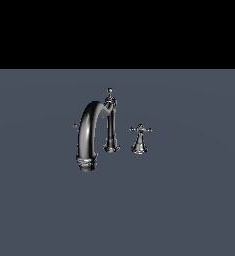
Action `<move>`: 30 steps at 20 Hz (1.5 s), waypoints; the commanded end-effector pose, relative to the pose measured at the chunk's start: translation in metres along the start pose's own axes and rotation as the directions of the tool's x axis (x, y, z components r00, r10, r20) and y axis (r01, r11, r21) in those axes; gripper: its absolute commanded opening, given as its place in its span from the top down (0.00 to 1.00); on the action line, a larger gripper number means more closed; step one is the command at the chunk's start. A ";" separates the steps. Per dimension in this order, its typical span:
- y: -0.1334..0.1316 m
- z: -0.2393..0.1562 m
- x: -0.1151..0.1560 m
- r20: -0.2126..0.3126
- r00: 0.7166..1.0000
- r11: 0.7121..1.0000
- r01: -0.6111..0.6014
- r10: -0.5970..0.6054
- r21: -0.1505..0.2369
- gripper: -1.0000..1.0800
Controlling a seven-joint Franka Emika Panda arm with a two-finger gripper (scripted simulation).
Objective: Turn on the faucet by rotating a designated handle.
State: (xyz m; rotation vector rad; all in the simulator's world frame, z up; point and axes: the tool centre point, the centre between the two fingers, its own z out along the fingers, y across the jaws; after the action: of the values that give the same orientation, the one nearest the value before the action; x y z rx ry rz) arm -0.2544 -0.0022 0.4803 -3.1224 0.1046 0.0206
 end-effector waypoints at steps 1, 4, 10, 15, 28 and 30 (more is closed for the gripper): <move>0.005 0.027 -0.003 0.087 0.996 0.999 0.007 -0.010 0.033 0.64; 0.002 0.077 0.009 0.149 0.988 0.999 0.047 -0.045 -0.009 0.53; 0.023 0.158 0.025 0.248 0.969 1.000 -0.025 0.020 0.018 0.53; 0.074 0.206 0.063 0.231 0.957 0.985 -0.167 0.174 -0.049 0.86; 0.112 0.339 0.144 0.147 0.866 0.878 -0.471 0.479 -0.087 0.48; 0.086 0.339 0.170 0.109 0.922 0.928 -0.365 0.372 -0.074 0.44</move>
State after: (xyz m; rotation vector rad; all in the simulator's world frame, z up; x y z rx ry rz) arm -0.1033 -0.1023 0.1456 -3.0815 0.7366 0.2480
